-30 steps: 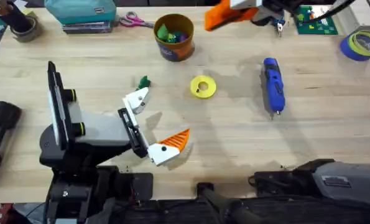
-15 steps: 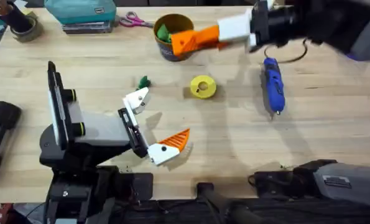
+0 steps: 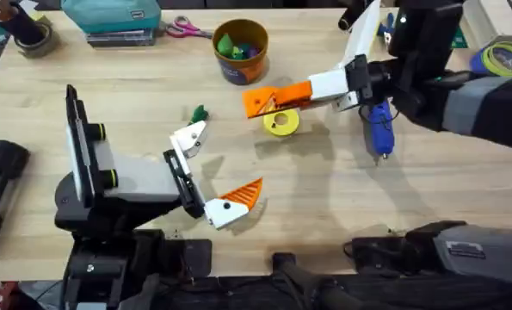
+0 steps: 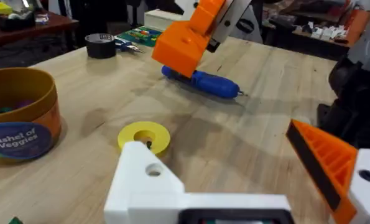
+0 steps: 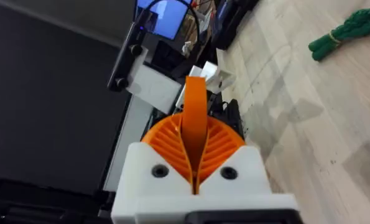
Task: Pick up the gripper from the table and insert it into the empty holder that is missing its gripper. Then pick up a screw, insert it into the mounting hole, and use the screwdriver to tighten it. Finally, clean up the table by picking up the vegetable and placing it into the bucket.
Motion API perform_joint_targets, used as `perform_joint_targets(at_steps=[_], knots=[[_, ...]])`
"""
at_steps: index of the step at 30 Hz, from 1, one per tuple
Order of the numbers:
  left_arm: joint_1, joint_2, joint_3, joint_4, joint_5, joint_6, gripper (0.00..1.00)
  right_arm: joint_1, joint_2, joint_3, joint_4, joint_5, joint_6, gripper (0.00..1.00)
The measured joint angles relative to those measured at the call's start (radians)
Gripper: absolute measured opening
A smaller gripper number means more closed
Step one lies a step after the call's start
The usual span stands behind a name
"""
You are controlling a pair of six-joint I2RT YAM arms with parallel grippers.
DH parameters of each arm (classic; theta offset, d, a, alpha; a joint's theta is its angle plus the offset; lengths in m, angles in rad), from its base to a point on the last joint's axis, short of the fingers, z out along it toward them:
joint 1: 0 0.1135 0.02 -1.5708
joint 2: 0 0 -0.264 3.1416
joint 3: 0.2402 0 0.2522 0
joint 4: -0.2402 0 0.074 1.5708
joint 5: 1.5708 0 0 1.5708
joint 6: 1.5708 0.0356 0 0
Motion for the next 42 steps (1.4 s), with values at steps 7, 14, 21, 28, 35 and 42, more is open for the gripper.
perform_joint_targets(at_steps=[7, 14, 21, 28, 35, 42], knots=[[0.000, 0.000, 0.000, 0.000, 0.000, 0.000, 0.985, 0.010, 0.073, -0.023, 0.242, -0.015, 0.189, 0.010], [0.000, 0.000, 0.000, 0.000, 0.000, 0.000, 0.985, 0.054, 0.153, -0.025, 0.519, -0.039, 0.372, 0.009], [0.000, 0.000, 0.000, 0.000, 0.000, 0.000, 0.985, 0.076, 0.182, -0.025, 0.591, -0.042, 0.487, 0.009], [0.000, 0.000, 0.000, 0.000, 0.000, 0.000, 0.985, 0.135, 0.184, -0.027, 0.542, -0.040, 0.495, 0.009], [0.000, 0.000, 0.000, 0.000, 0.000, 0.000, 0.985, 0.145, 0.211, -0.085, 0.549, -0.027, 0.494, 0.009], [0.000, 0.000, 0.000, 0.000, 0.000, 0.000, 0.986, 0.157, 0.260, -0.112, 0.582, -0.015, 0.495, 0.009]])
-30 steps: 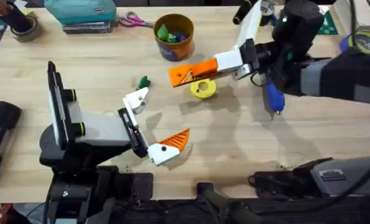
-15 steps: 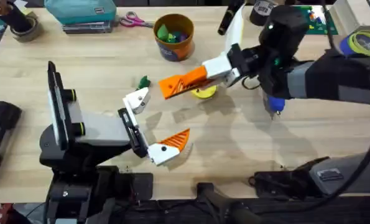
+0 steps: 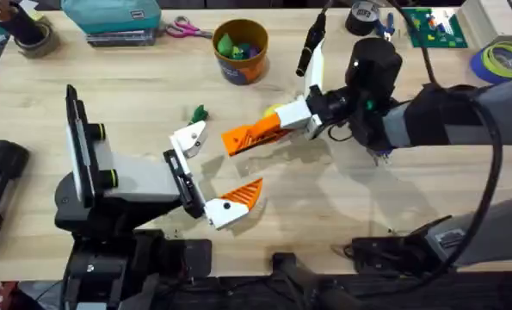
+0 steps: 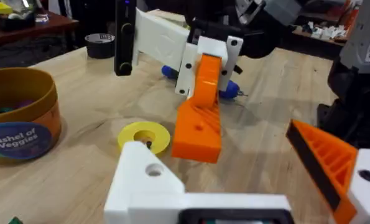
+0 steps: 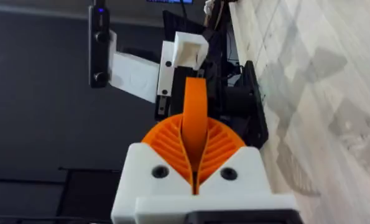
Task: Pick up the gripper from the table and insert it into the empty holder that is missing its gripper. Then pick up a screw, insert it into the mounting hole, and use the screwdriver to tighten it. Finally, clean up the table by picking up the vegetable and placing it into the bucket.
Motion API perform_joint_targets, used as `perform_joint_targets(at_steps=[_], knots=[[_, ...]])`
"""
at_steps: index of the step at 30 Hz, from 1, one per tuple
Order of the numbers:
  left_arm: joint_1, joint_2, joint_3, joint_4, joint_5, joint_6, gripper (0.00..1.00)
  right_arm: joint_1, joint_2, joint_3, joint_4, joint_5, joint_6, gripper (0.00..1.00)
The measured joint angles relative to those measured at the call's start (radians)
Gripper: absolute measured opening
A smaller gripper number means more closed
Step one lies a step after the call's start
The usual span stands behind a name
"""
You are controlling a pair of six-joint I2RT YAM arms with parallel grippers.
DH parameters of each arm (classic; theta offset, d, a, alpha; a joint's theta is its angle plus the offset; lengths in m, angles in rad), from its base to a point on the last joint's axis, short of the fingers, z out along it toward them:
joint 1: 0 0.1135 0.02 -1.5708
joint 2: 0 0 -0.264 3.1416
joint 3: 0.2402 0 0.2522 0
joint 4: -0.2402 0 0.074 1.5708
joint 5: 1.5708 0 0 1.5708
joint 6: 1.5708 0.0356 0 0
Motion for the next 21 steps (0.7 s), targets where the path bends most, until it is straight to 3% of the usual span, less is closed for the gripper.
perform_joint_targets(at_steps=[16, 21], knots=[[0.000, 0.000, 0.000, 0.000, 0.000, 0.000, 0.986, 0.023, 0.065, 0.000, 0.357, 0.014, 0.194, 0.009], [0.000, 0.000, 0.000, 0.000, 0.000, 0.000, 0.986, 0.042, 0.083, 0.000, 0.383, 0.026, 0.247, 0.009]])
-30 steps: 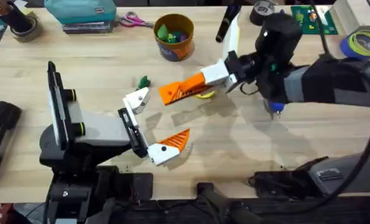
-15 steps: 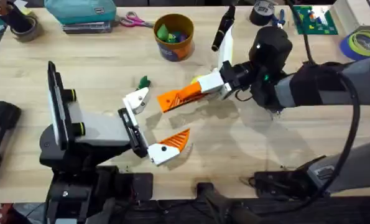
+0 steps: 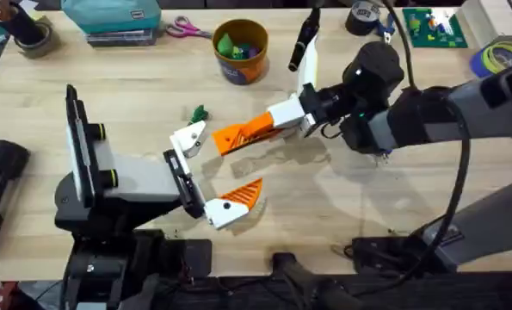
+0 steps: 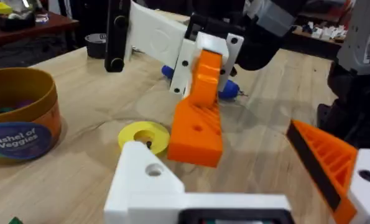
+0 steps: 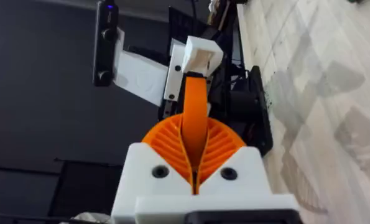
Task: Pick up the gripper from the table and insert it into the empty holder that is missing its gripper. Then pick up a screw, insert it into the mounting hole, and use the screwdriver to tighten it. Finally, clean up the table by picking up the vegetable and placing it into the bucket.
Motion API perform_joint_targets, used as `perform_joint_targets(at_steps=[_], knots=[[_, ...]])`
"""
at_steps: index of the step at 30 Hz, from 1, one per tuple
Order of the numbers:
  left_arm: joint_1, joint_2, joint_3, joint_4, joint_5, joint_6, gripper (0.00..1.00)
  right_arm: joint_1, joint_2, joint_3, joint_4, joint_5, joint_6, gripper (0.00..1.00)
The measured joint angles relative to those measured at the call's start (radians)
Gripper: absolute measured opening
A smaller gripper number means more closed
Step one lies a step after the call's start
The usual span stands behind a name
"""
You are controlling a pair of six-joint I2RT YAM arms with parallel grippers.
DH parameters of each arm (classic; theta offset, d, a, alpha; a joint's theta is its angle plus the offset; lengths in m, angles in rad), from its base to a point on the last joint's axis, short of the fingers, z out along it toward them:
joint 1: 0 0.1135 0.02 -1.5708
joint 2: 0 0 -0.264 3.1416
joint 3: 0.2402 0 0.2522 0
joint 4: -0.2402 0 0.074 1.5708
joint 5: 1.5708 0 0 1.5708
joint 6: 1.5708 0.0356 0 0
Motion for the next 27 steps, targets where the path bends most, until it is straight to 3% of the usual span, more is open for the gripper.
perform_joint_targets(at_steps=[27], knots=[[0.000, 0.000, 0.000, 0.000, 0.000, 0.000, 0.985, 0.065, 0.000, -0.047, 0.077, 0.112, 0.064, 0.009]])
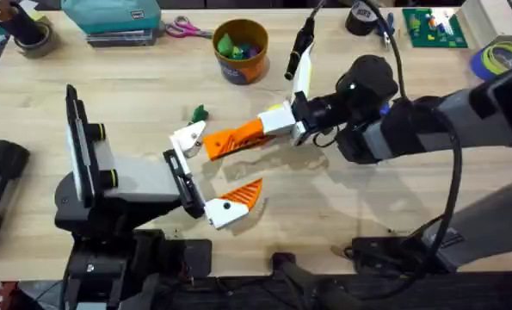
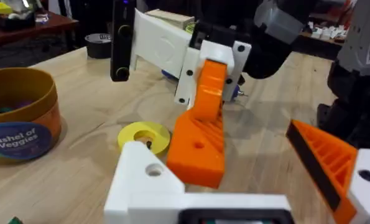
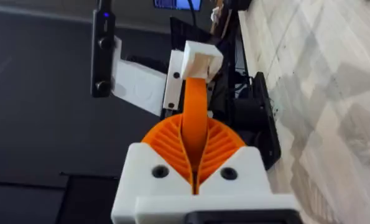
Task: Pick up the gripper from the table and insert it into the empty holder that is missing its gripper. Then pick up a screw, insert it into the mounting hole, and use the screwdriver to tighten it. Finally, clean up the table by picking up the vegetable and placing it into the bucket.
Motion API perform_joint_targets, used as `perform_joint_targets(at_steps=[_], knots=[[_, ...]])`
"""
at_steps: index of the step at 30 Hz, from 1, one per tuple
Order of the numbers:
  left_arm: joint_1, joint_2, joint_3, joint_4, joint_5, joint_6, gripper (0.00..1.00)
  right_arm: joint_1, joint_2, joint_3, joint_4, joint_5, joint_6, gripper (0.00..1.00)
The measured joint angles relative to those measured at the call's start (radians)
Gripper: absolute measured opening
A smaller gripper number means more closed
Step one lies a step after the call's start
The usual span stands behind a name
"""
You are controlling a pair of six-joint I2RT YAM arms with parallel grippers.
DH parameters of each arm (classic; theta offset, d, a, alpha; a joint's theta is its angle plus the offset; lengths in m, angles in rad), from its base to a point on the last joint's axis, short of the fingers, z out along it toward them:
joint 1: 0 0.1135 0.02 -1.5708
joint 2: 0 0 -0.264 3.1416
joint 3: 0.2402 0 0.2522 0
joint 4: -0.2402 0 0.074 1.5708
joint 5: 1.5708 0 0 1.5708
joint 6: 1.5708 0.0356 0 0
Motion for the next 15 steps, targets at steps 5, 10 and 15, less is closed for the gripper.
perform_joint_targets(at_steps=[5, 10, 15], knots=[[0.000, 0.000, 0.000, 0.000, 0.000, 0.000, 0.986, 0.002, 0.000, 0.000, 0.000, 0.010, 0.018, 0.009], [0.000, 0.000, 0.000, 0.000, 0.000, 0.000, 0.986, 0.002, 0.000, 0.000, 0.000, 0.019, 0.027, 0.009], [0.000, 0.000, 0.000, 0.000, 0.000, 0.000, 0.986, 0.010, 0.000, 0.000, -0.006, 0.027, 0.033, 0.009]])
